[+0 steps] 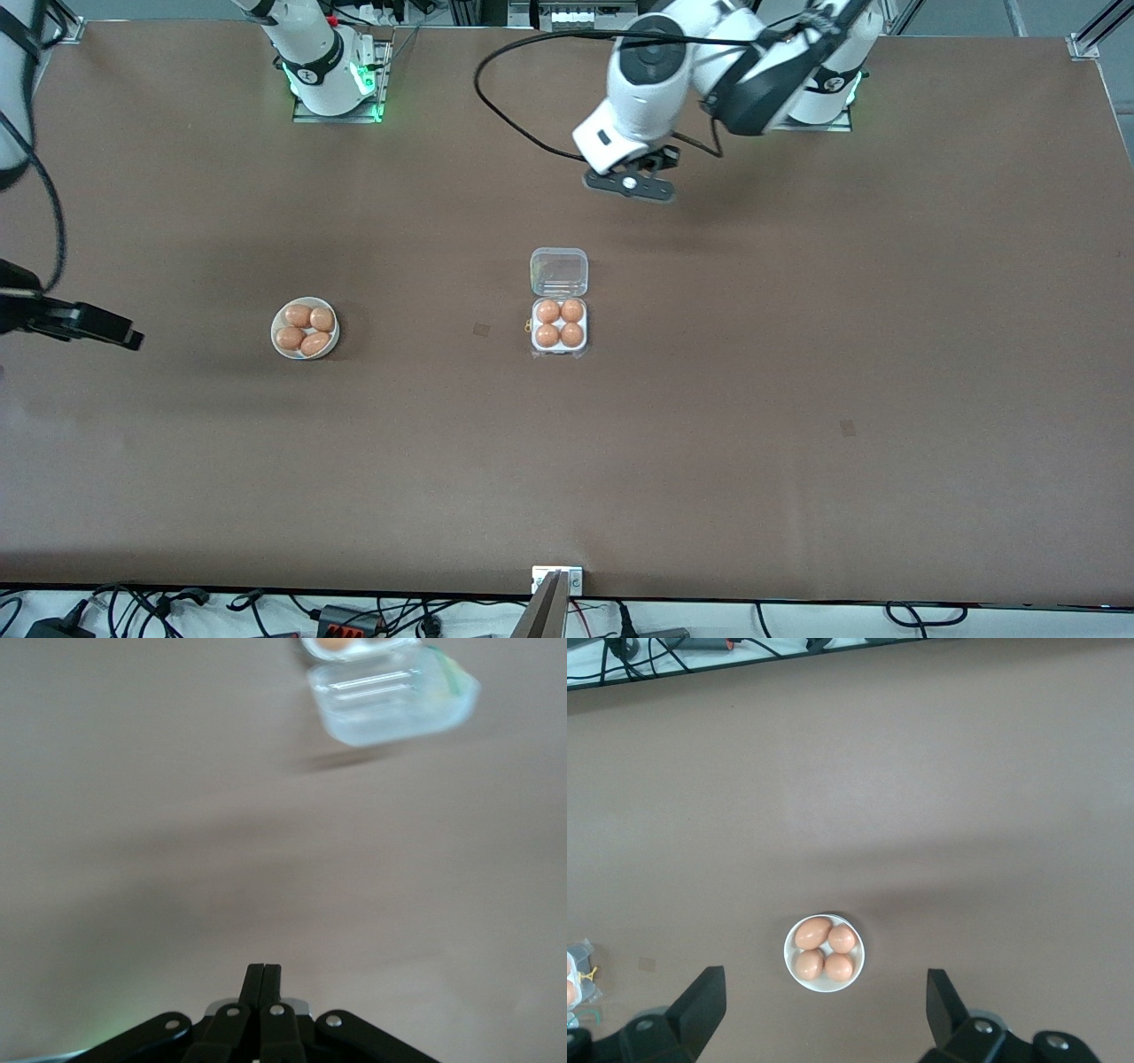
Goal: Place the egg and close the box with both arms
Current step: 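Push the clear lid shut over the eggs with the left gripper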
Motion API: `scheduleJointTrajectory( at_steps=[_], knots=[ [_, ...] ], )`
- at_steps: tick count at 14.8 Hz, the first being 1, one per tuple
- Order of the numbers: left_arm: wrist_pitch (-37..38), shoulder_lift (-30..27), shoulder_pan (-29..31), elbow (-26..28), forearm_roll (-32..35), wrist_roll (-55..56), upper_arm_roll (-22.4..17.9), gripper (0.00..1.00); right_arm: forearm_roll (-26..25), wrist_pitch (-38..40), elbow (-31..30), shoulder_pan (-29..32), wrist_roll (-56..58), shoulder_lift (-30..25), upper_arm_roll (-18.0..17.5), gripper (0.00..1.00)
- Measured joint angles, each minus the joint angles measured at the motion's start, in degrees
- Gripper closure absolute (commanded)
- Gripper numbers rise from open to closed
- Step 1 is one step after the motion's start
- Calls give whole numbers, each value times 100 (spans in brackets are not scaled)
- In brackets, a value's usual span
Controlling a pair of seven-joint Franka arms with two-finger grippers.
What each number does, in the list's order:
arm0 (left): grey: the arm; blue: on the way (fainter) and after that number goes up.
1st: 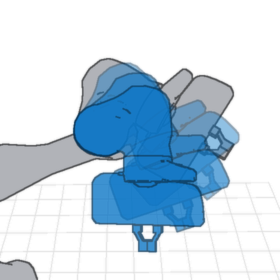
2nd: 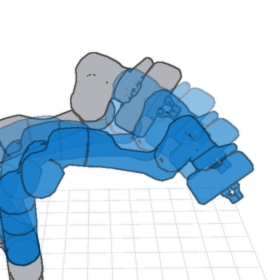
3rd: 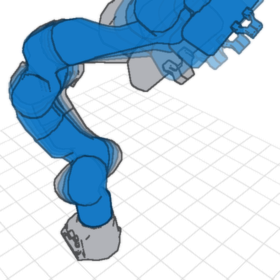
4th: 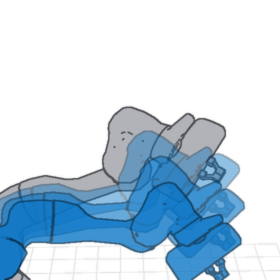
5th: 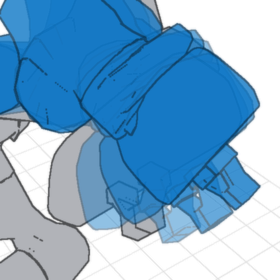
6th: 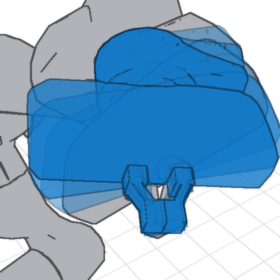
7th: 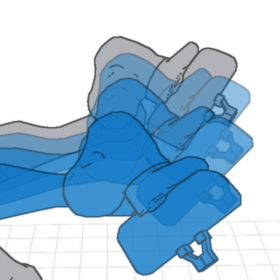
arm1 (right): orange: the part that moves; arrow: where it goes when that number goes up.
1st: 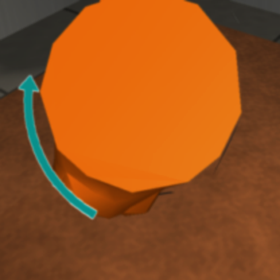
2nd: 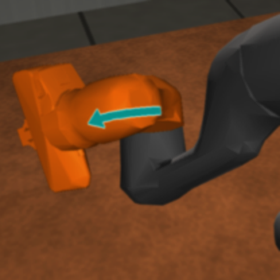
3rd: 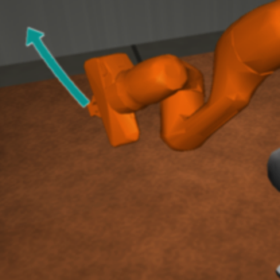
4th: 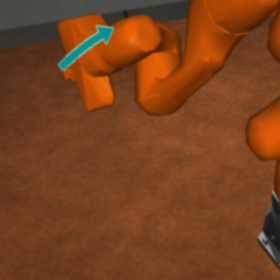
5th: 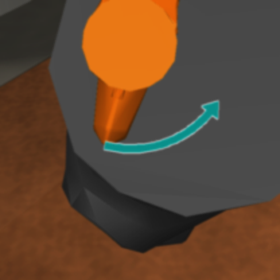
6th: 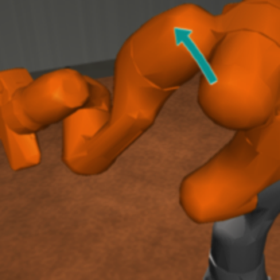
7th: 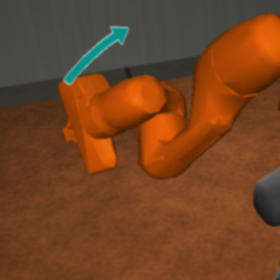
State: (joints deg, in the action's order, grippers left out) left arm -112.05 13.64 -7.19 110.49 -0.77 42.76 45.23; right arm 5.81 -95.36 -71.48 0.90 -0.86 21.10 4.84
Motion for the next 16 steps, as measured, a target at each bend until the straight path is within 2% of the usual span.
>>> scheduleJointTrajectory(
  at_steps=[2, 5, 8, 12, 16],
  knots=[
    [-460, 256, -351, 115, 463, 558, 2, 99, -72, 125, -54, 35, 87, -85, -22, 0],
    [-1237, 937, -737, 136, 1617, 1647, -6, 99, -234, 399, -231, 33, 95, -265, -60, 0],
    [-1858, 1664, -837, 26, 2919, 2377, -23, 99, -324, 195, -981, 33, 97, -775, -70, 0],
    [-1942, 2459, -816, -547, 4136, 2559, -79, 99, -413, -411, -2286, 33, 102, -1629, -91, 0],
    [-1944, 2846, -806, -1174, 5074, 2656, -248, 99, -586, -539, -2587, 32, 103, -1873, -157, 0]
  ],
)
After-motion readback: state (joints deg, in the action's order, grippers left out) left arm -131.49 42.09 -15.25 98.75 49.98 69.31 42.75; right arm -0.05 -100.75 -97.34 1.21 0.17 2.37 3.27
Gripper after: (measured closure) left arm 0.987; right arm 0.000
